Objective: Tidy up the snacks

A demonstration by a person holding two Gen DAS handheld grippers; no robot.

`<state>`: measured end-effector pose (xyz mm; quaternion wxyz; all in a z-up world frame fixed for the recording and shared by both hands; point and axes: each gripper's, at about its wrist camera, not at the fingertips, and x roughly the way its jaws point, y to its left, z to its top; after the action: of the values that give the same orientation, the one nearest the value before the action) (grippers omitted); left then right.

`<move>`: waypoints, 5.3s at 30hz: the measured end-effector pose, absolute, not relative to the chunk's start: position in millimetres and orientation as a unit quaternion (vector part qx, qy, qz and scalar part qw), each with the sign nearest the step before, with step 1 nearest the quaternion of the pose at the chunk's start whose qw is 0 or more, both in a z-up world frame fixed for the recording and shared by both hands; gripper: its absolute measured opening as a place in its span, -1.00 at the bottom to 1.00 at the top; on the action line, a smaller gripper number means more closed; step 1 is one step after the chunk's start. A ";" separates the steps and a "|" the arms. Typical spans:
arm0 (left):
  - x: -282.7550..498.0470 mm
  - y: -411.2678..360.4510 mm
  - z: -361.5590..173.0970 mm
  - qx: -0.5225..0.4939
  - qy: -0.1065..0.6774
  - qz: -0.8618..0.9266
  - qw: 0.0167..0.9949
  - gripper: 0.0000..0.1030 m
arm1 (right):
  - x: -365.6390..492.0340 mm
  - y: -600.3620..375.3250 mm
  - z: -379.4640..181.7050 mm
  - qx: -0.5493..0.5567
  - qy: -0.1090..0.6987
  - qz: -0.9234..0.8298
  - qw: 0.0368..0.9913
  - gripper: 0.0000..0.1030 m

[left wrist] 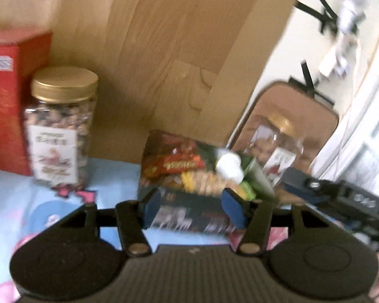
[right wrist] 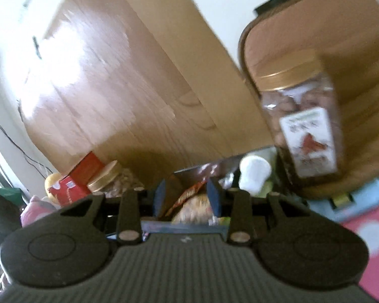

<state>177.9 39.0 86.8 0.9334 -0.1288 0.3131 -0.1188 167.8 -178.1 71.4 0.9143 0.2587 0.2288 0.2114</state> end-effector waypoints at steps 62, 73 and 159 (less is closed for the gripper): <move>-7.6 -8.9 55.2 -0.003 0.319 -0.012 0.948 1.00 | -52.0 -157.4 48.2 0.233 0.170 0.099 0.953 0.91; -3.7 -13.5 50.8 0.010 0.334 -0.016 0.942 1.00 | -50.2 -155.9 45.1 0.236 0.179 0.104 0.949 0.91; 2.4 -16.1 42.2 0.030 0.360 -0.017 0.932 1.00 | -52.7 -160.1 45.5 0.245 0.176 0.115 0.946 0.91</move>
<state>2.4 -16.1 42.2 0.9322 0.0298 0.3602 -0.0168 -52.7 -160.1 45.5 0.9464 0.2454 0.1756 0.1151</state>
